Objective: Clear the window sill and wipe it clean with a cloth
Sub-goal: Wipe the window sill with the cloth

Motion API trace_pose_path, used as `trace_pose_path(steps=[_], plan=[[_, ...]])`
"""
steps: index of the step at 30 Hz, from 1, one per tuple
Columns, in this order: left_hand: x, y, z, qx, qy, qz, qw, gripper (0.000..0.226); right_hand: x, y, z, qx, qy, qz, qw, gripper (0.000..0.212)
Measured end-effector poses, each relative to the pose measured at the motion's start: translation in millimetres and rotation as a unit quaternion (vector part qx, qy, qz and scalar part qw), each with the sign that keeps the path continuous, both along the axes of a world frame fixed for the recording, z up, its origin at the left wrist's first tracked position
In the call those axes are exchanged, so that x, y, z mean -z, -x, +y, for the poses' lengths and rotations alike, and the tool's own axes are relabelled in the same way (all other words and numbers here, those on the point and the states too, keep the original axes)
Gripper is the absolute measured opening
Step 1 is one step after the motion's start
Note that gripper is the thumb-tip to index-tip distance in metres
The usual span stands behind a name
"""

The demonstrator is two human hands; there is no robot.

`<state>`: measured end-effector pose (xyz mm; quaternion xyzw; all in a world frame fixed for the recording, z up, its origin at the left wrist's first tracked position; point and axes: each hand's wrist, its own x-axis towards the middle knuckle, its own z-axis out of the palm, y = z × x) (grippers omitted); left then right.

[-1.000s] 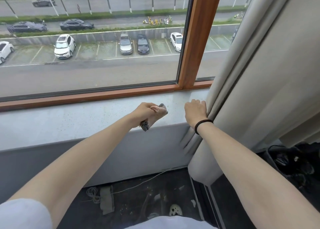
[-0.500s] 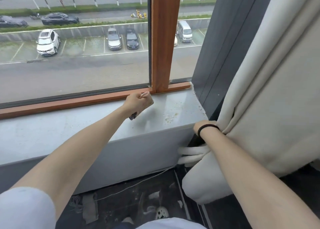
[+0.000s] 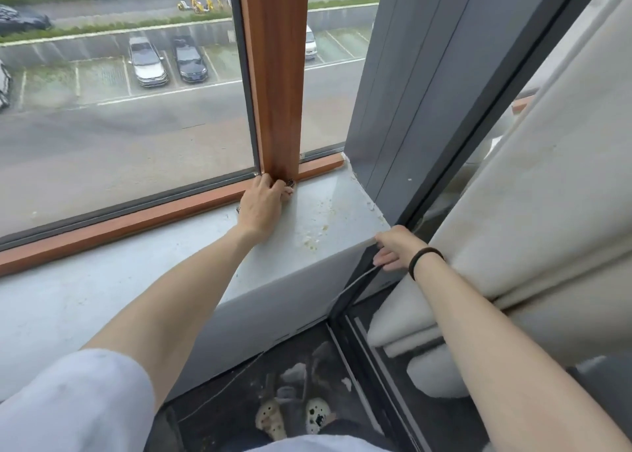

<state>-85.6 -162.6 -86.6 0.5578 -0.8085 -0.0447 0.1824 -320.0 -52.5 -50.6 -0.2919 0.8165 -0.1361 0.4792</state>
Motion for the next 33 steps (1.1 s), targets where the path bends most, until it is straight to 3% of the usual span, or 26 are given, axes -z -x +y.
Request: trace_pose_path(steps=[4,12,21,33], plan=[[0.5,-2.1,-5.2,-0.01,-0.059,0.056,0.997,0.021,8.5,-0.4,-0.3,0.0,-0.002,-0.016,1.0,0.049],[1.5,5.7,13.1,0.064,-0.122,0.044,0.989,0.03,11.6,5.1,-13.0,-0.036,-0.034,-0.01,0.999,0.045],[-9.9,23.4,60.6,0.064,-0.231,0.177,0.955,0.029,12.8,19.0,-14.4,-0.076,-0.042,-0.027,0.996,0.046],[-19.7,31.0,97.3,0.058,-0.269,0.159,0.948,0.026,9.2,28.6,-14.6,-0.129,-0.056,-0.023,0.99,0.044]])
